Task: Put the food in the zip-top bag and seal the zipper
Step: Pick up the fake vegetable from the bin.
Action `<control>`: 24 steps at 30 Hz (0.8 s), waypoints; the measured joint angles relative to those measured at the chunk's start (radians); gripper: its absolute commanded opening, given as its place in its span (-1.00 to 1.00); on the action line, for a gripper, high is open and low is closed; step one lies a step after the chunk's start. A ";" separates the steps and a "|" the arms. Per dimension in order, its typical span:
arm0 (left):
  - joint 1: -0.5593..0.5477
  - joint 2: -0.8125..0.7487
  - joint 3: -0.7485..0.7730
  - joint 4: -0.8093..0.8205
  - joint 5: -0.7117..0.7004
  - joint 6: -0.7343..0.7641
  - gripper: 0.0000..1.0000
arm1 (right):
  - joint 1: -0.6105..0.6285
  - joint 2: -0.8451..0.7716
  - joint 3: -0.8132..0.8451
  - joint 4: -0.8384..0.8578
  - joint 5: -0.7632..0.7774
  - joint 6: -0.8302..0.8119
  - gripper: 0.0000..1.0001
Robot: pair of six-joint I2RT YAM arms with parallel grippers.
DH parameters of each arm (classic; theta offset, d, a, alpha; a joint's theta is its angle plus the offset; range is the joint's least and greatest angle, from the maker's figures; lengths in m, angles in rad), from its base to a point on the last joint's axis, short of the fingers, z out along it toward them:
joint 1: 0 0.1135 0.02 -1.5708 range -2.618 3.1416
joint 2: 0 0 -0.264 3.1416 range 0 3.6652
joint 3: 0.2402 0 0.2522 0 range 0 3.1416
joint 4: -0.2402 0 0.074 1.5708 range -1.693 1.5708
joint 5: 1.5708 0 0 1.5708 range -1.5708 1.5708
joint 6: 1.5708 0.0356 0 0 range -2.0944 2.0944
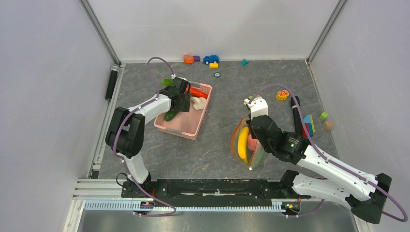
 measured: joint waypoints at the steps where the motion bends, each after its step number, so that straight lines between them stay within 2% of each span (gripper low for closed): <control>1: 0.003 0.008 0.002 0.000 0.000 0.000 0.64 | 0.000 0.000 0.000 0.000 0.000 0.000 -0.97; 5: 0.011 0.033 0.014 0.000 0.007 0.000 0.58 | 0.000 0.000 0.000 0.000 0.000 0.000 -0.97; 9: 0.012 0.071 0.037 -0.008 0.046 -0.001 0.37 | 0.000 -0.006 -0.003 0.004 0.000 0.000 -0.97; 19: 0.012 0.086 0.046 -0.040 0.124 -0.021 -0.44 | 0.000 -0.027 -0.016 0.015 0.000 0.000 -0.97; 22: 0.012 0.035 0.025 -0.054 0.120 -0.047 -0.58 | 0.000 -0.028 -0.016 0.021 0.000 0.000 -0.96; 24: 0.012 -0.027 0.005 -0.064 0.121 -0.069 -0.59 | 0.000 -0.028 -0.016 0.025 -0.001 0.000 -0.97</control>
